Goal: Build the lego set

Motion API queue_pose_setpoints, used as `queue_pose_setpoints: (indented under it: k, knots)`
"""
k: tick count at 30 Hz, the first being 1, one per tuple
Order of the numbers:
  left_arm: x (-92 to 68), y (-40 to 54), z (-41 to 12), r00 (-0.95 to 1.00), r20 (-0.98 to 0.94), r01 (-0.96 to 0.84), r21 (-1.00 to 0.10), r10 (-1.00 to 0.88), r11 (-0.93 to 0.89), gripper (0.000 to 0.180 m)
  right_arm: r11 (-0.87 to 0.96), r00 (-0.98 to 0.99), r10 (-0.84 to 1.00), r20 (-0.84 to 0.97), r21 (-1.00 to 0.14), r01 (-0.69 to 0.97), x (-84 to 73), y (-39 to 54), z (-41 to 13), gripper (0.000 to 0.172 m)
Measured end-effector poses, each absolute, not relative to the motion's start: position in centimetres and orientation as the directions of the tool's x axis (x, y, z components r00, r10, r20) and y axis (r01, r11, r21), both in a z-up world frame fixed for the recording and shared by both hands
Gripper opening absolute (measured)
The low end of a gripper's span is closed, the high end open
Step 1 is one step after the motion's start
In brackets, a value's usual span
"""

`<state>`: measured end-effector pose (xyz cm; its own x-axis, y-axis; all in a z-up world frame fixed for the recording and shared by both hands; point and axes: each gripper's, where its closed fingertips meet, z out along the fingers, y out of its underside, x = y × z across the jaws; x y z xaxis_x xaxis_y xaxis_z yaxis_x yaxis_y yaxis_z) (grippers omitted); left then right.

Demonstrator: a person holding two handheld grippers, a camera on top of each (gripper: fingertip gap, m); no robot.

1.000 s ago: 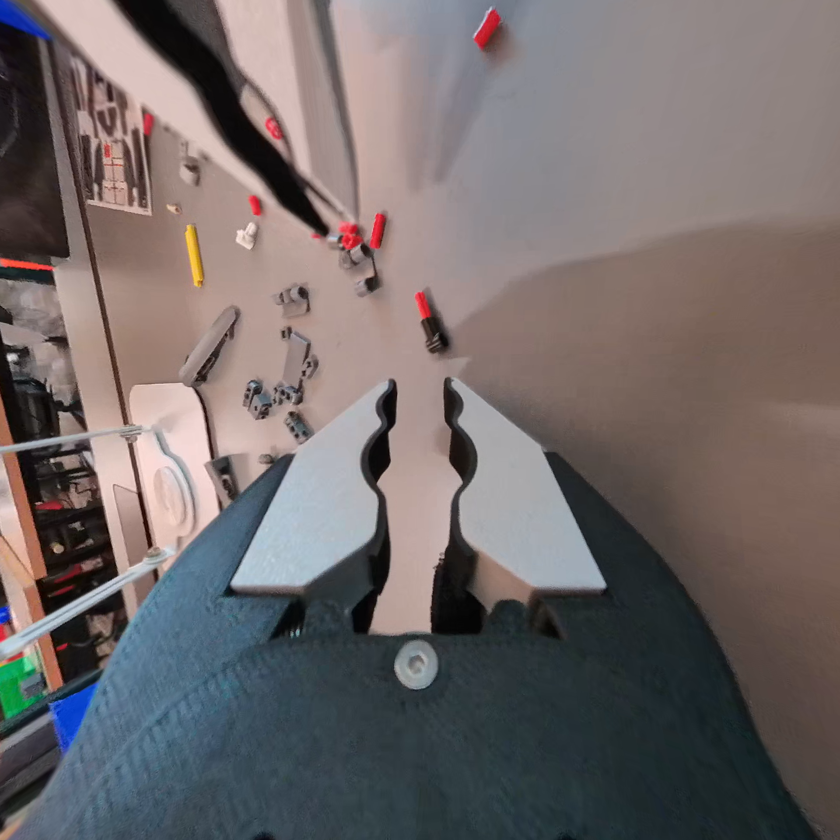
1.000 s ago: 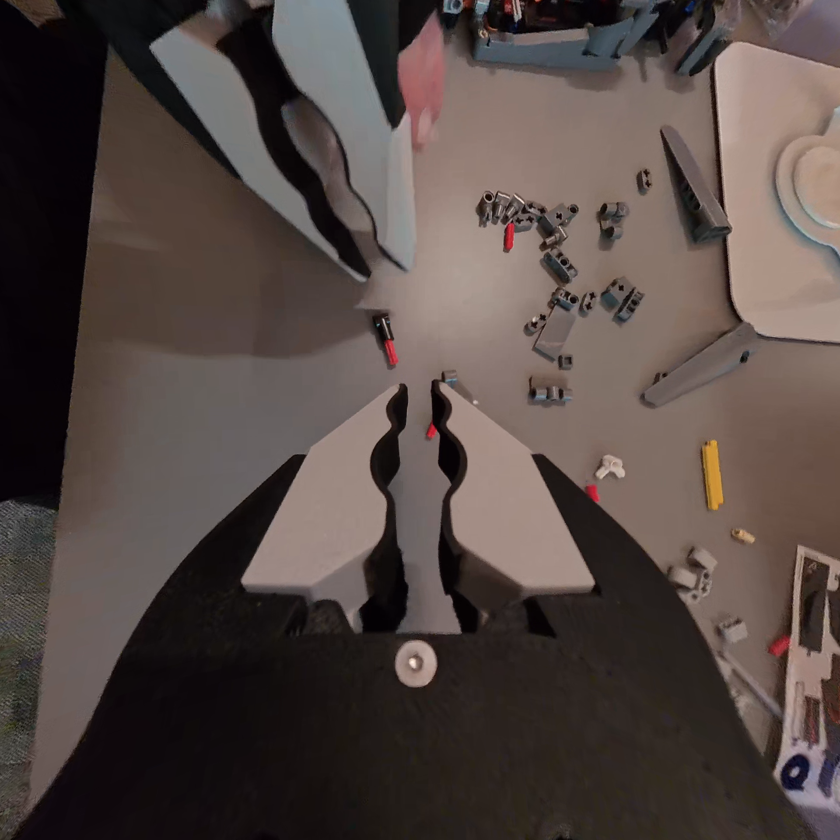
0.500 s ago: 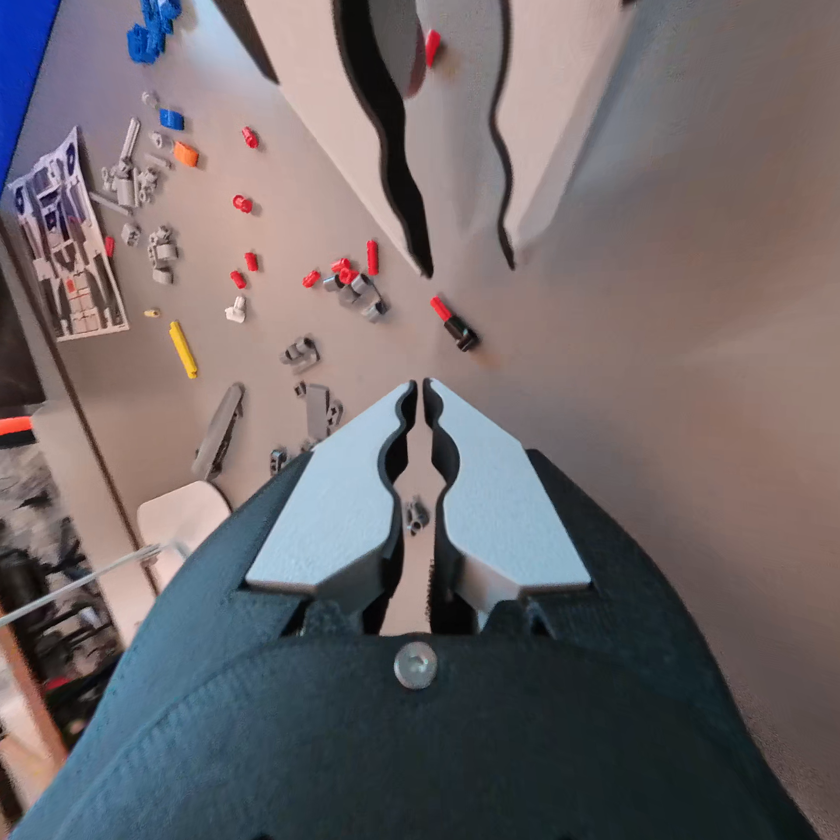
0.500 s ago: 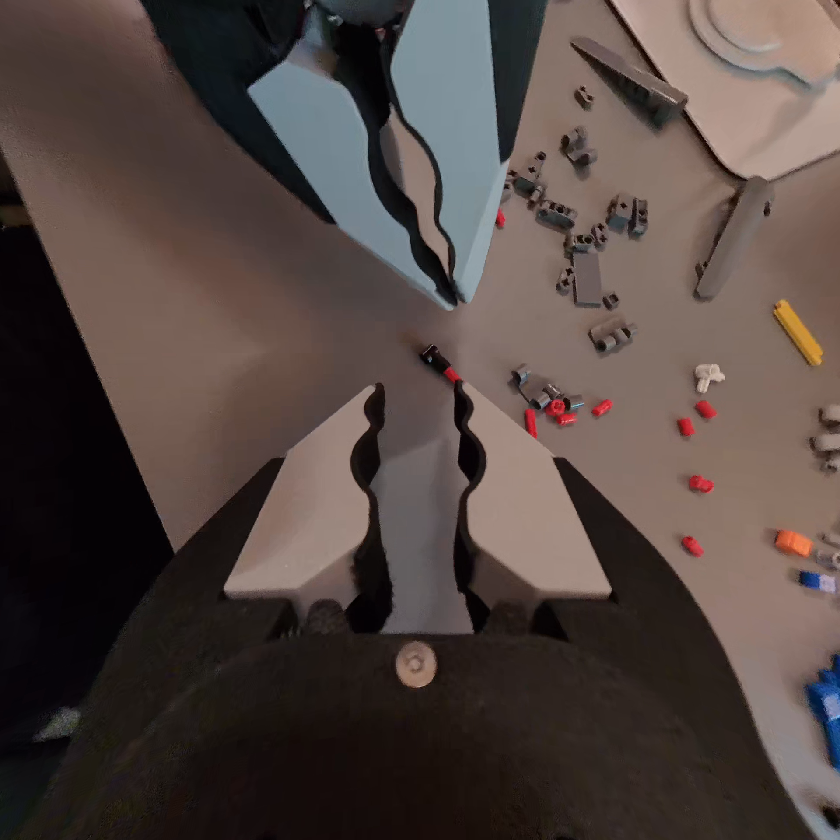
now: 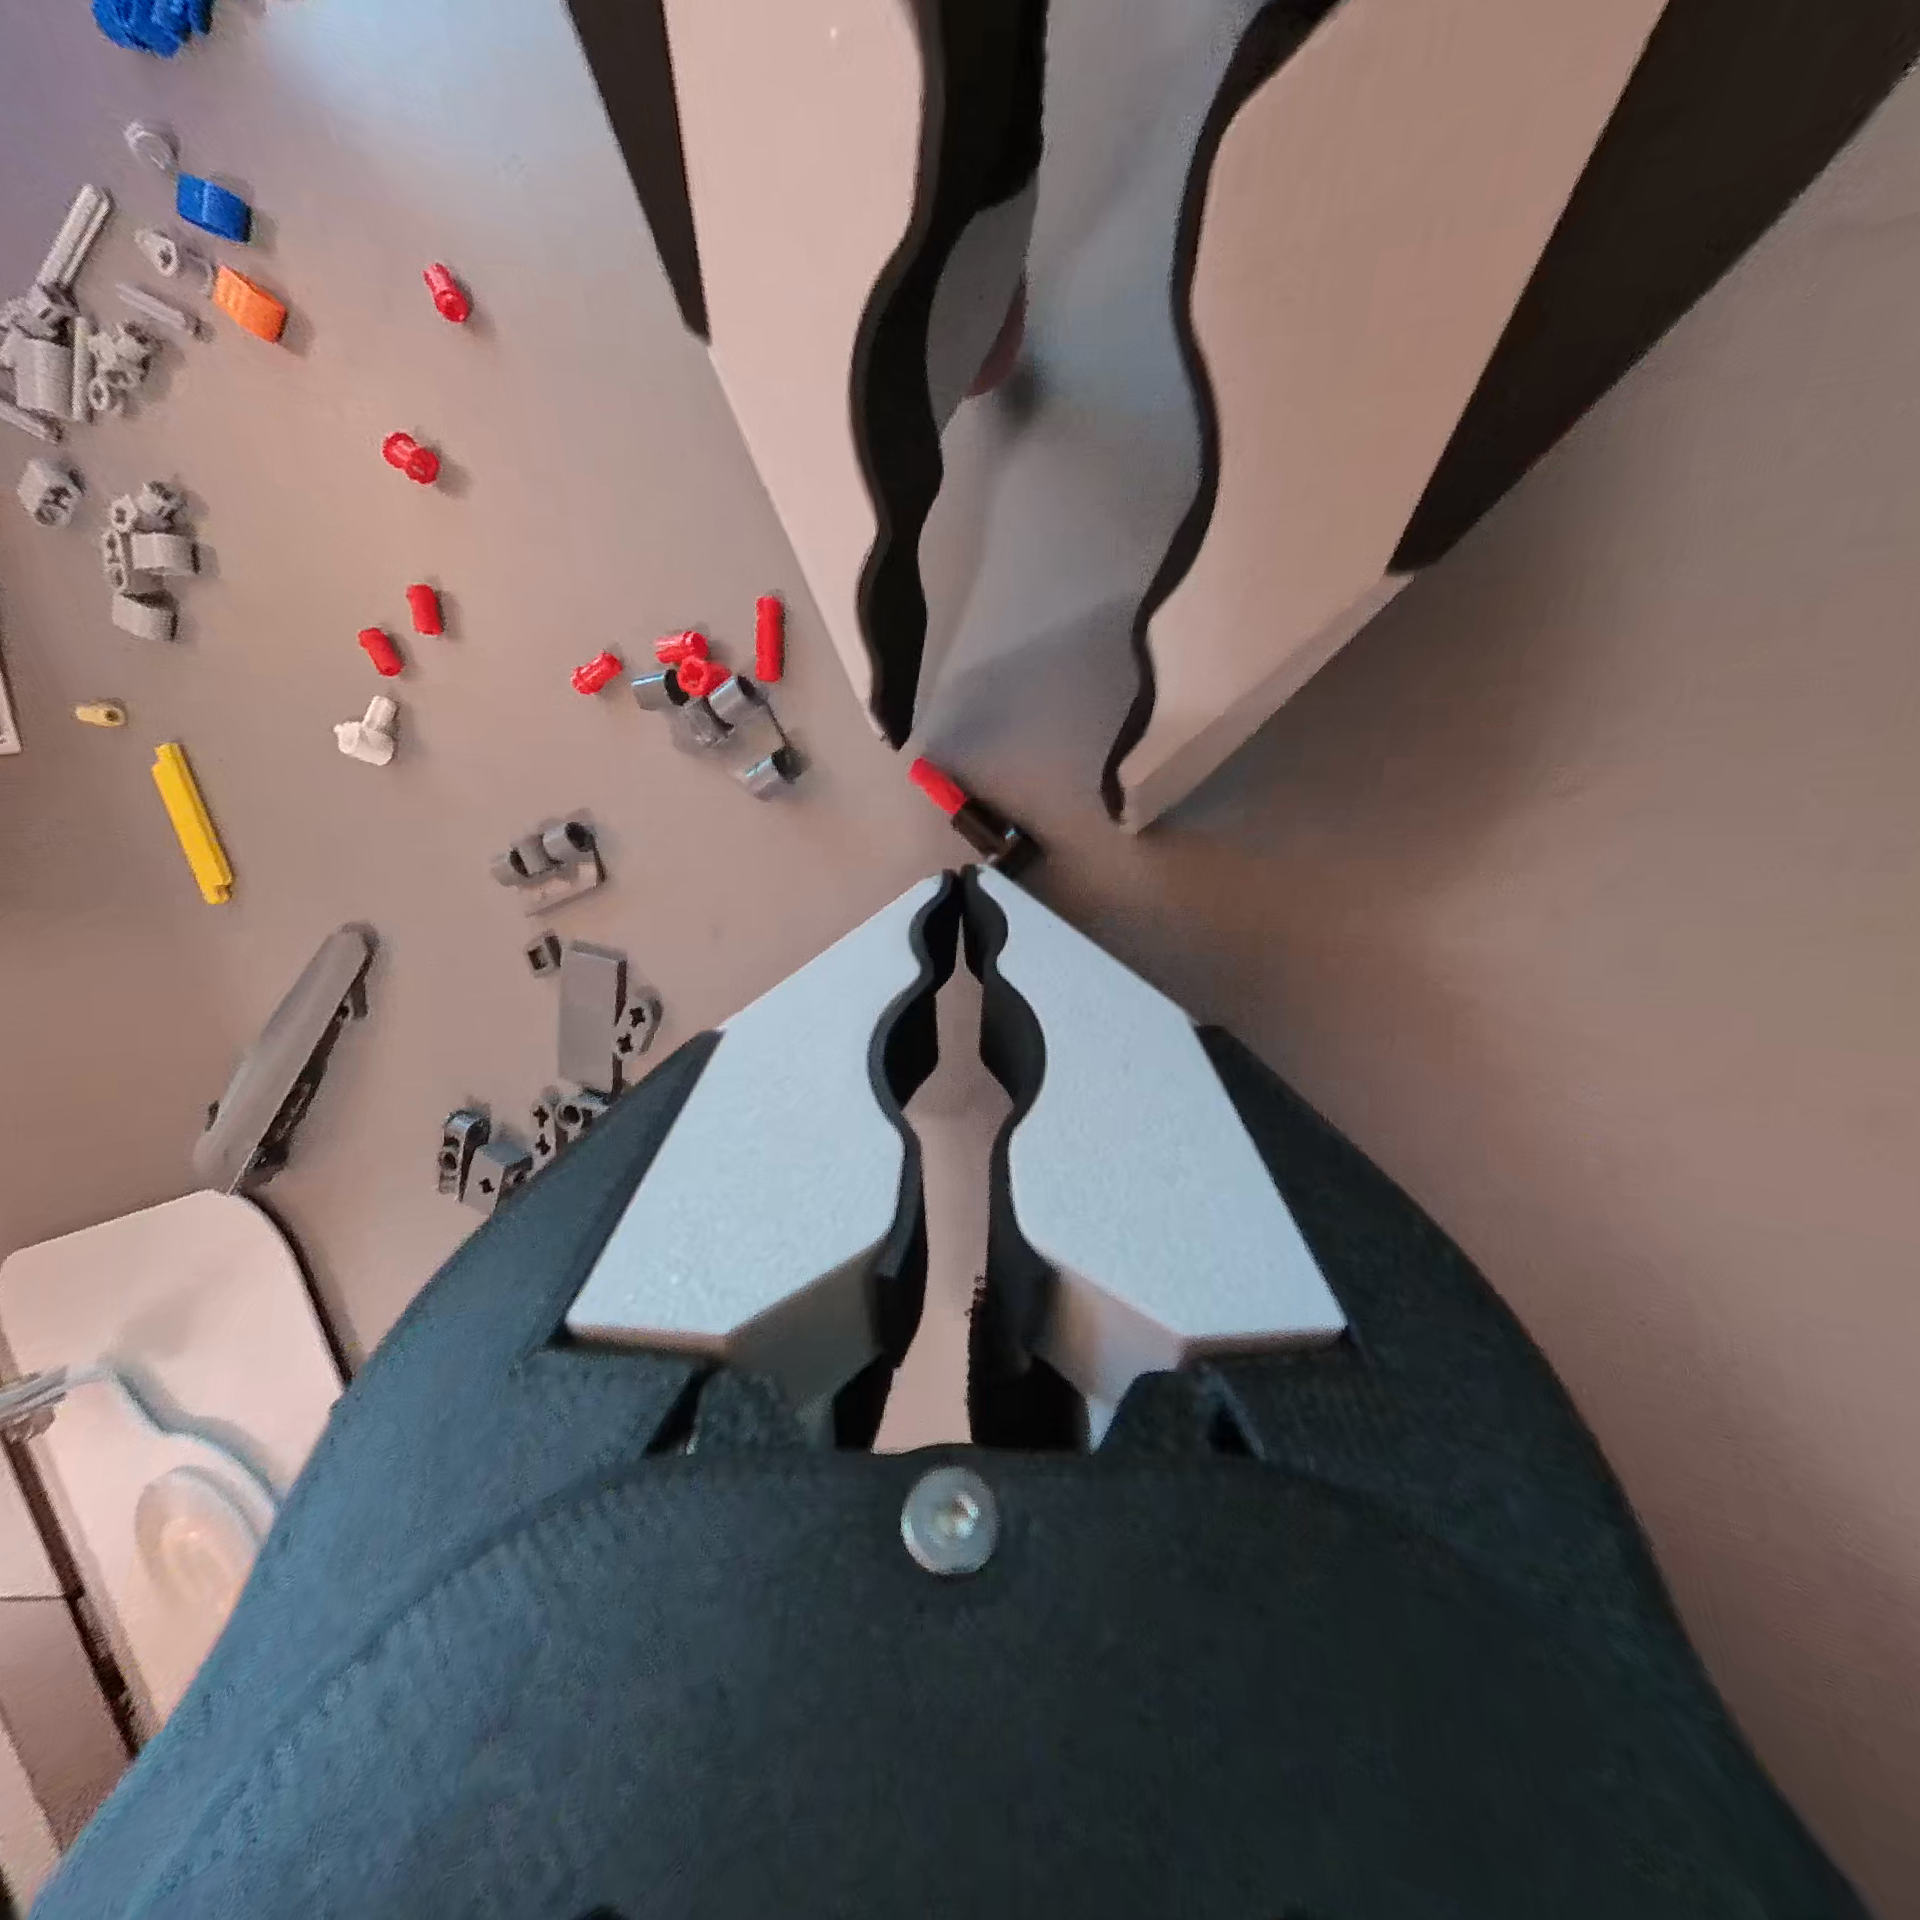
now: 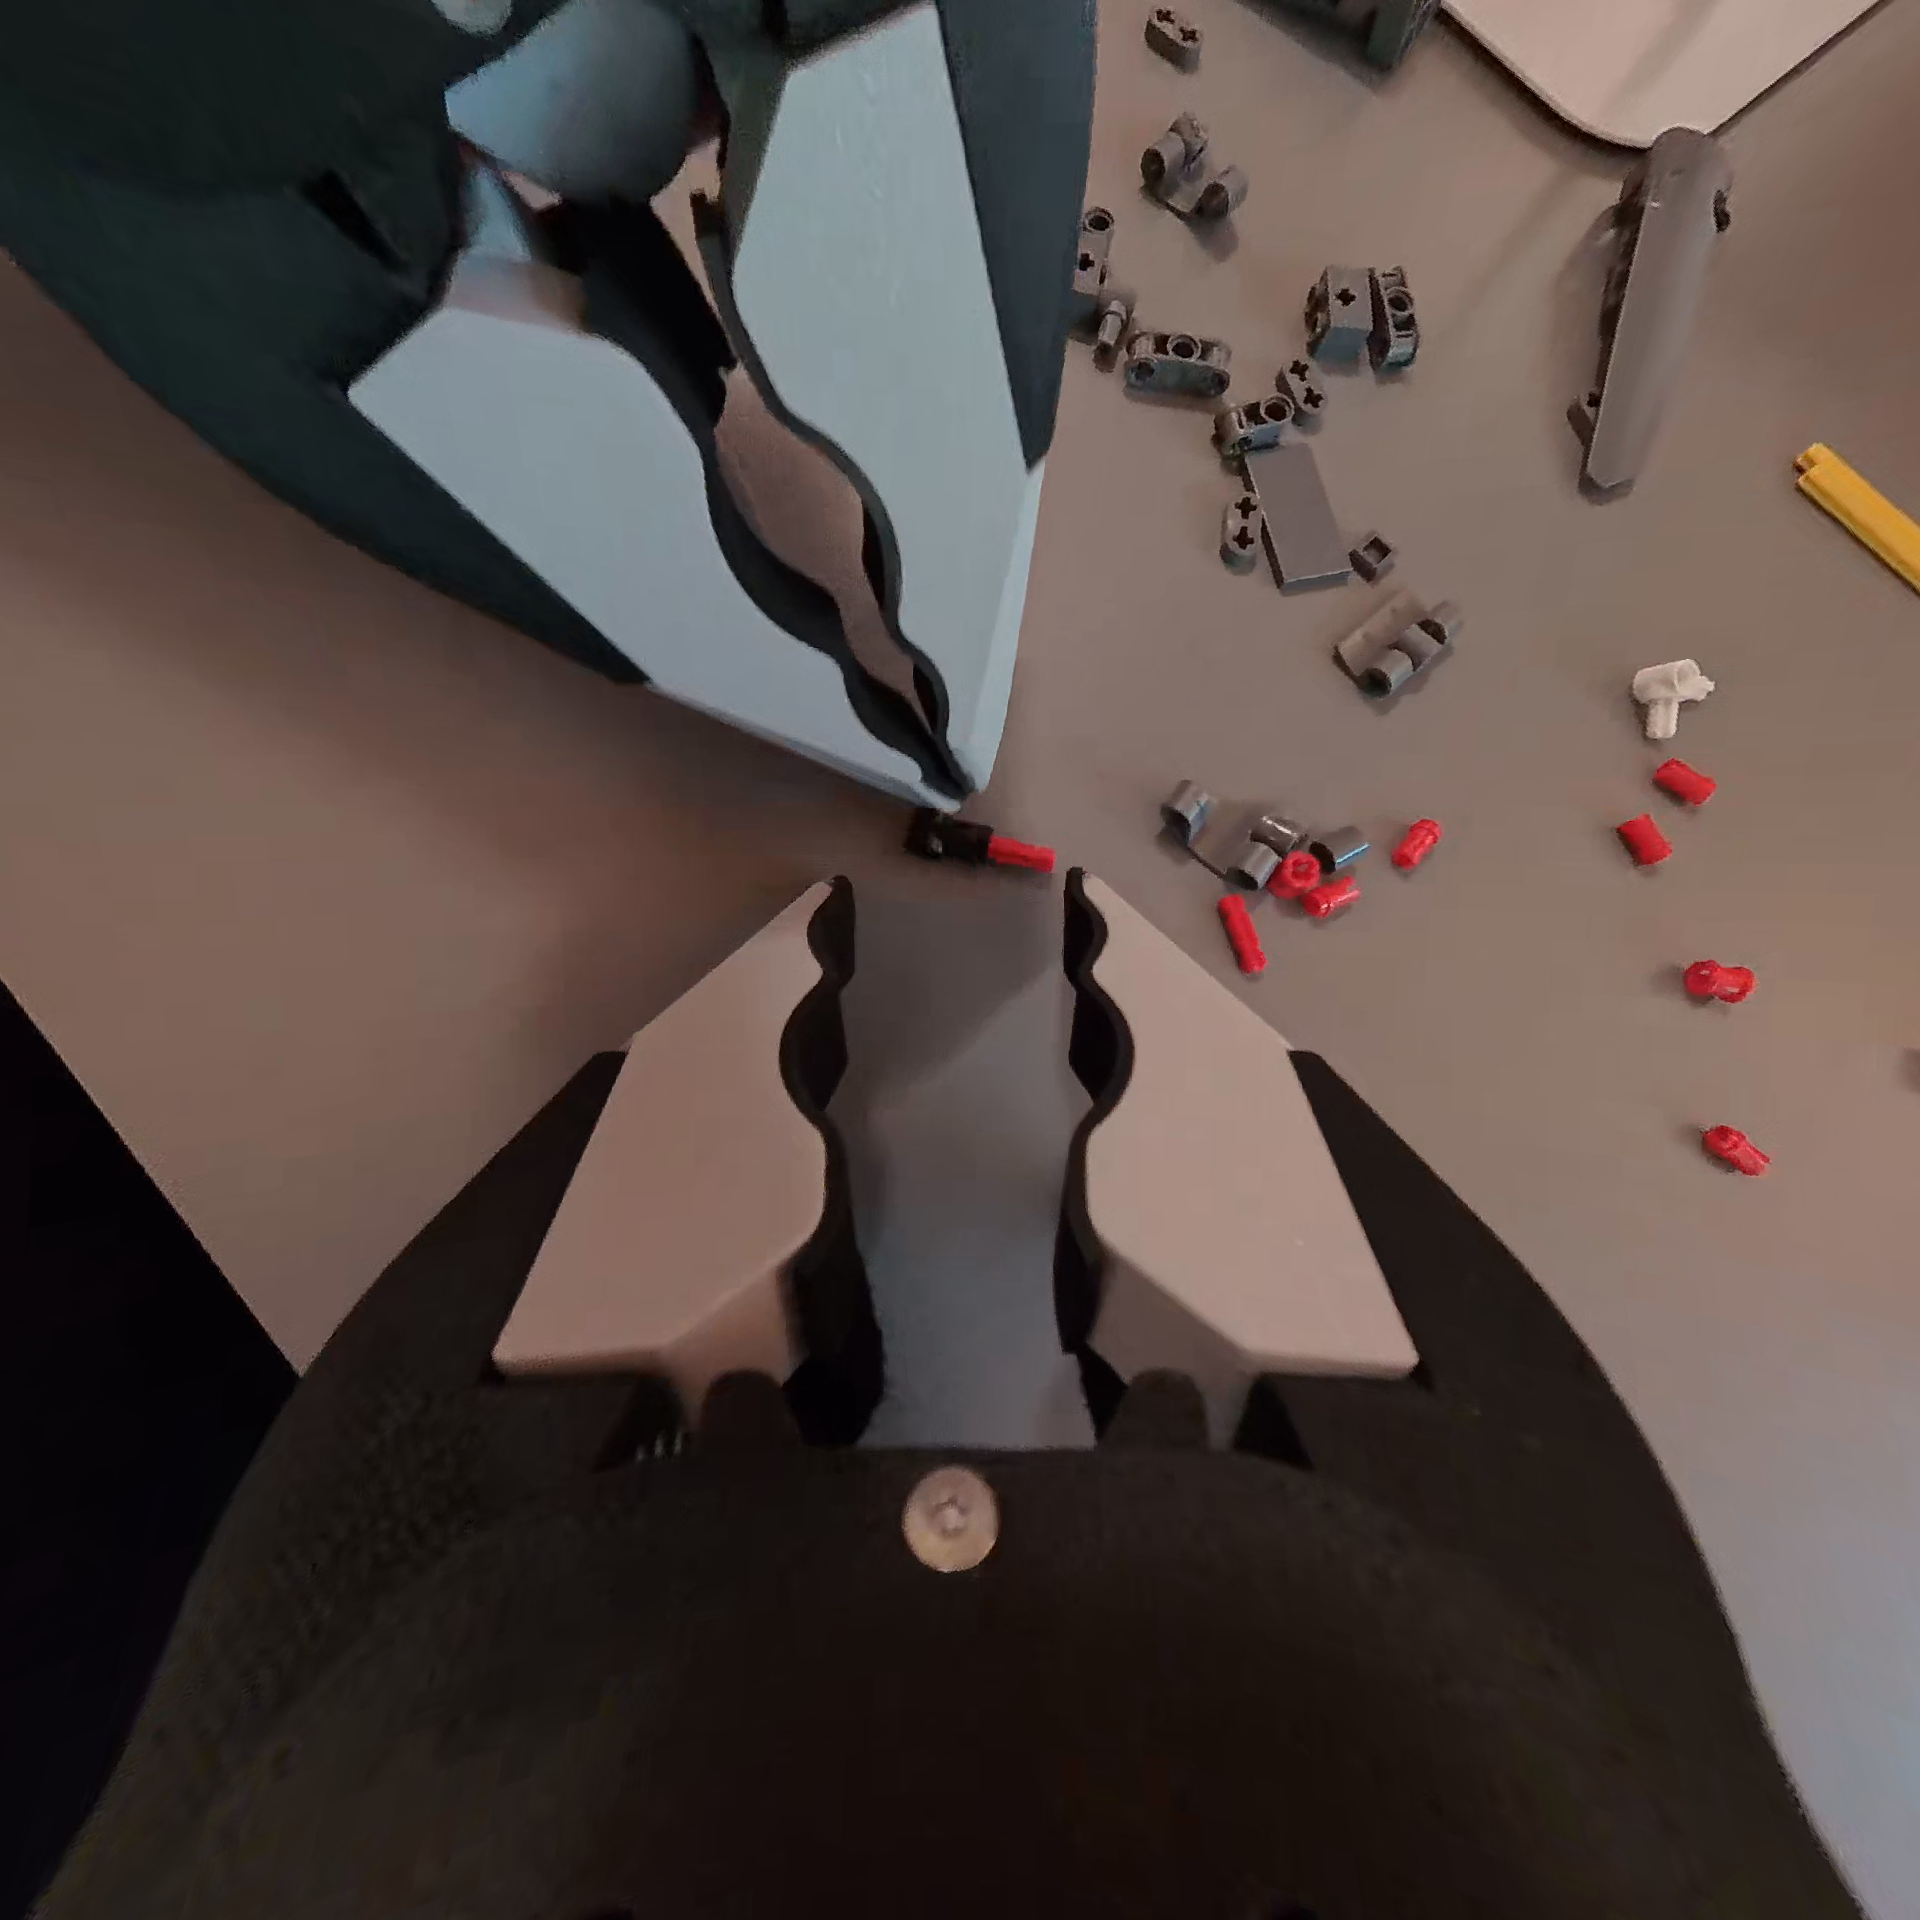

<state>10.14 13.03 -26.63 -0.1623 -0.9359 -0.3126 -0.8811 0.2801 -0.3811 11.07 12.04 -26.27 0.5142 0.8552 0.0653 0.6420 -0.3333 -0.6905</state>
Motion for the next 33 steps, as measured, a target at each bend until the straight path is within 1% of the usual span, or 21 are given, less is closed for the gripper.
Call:
queue_pose_setpoints:
  k: [4, 6, 8, 10, 12, 16, 20, 24, 27, 33]
  knots:
    - [10.7, 12.7, -26.7, -0.148, -0.284, -0.880, -0.400, -0.948, 0.257, 0.000, -0.347, 0.514, 0.857, 0.033, -0.699, 0.625, 10.9, 12.0, -26.3, 0.037]
    - [10.7, 13.1, -26.7, -0.140, -0.310, -0.884, -0.389, -0.940, 0.260, 0.000, -0.332, 0.503, 0.864, 0.042, -0.702, 0.630, 11.0, 12.1, -26.3, 0.036]
    - [10.6, 13.2, -26.5, -0.142, -0.321, -0.883, -0.386, -0.936, 0.267, 0.000, -0.295, 0.472, 0.879, 0.069, -0.699, 0.651, 11.2, 12.2, -26.2, 0.041]
    - [10.4, 13.6, -26.0, -0.113, -0.324, -0.880, -0.406, -0.939, 0.246, 0.000, -0.236, 0.412, 0.905, 0.103, -0.685, 0.689, 11.2, 12.1, -25.9, 0.043]
    - [9.9, 14.0, -25.6, -0.100, -0.335, -0.878, -0.413, -0.937, 0.242, 0.000, -0.136, 0.323, 0.932, 0.166, -0.665, 0.734, 11.2, 12.2, -25.4, 0.043]
    - [8.7, 14.7, -25.2, -0.068, -0.361, -0.883, -0.413, -0.930, 0.225, 0.000, -0.031, 0.176, 0.968, 0.178, -0.612, 0.790, 11.1, 12.9, -25.0, 0.040]
    - [7.9, 14.7, -24.9, -0.037, -0.358, -0.874, -0.440, -0.933, 0.204, 0.000, -0.019, 0.097, 0.990, 0.104, -0.581, 0.814, 10.6, 13.0, -25.7, 0.037]
    - [7.6, 14.2, -25.5, -0.055, -0.351, -0.873, -0.437, -0.935, 0.216, 0.000, -0.037, 0.084, 0.995, 0.055, -0.576, 0.816, 10.4, 12.8, -26.4, 0.030]
    - [7.7, 13.9, -25.8, -0.074, -0.356, -0.873, -0.429, -0.932, 0.233, 0.000, -0.037, 0.084, 0.995, 0.054, -0.585, 0.810, 10.4, 12.9, -26.4, 0.026]
    - [7.9, 13.9, -25.7, -0.076, -0.353, -0.867, -0.439, -0.933, 0.237, 0.000, -0.023, 0.065, 0.997, 0.048, -0.594, 0.804, 10.4, 12.8, -26.4, 0.026]
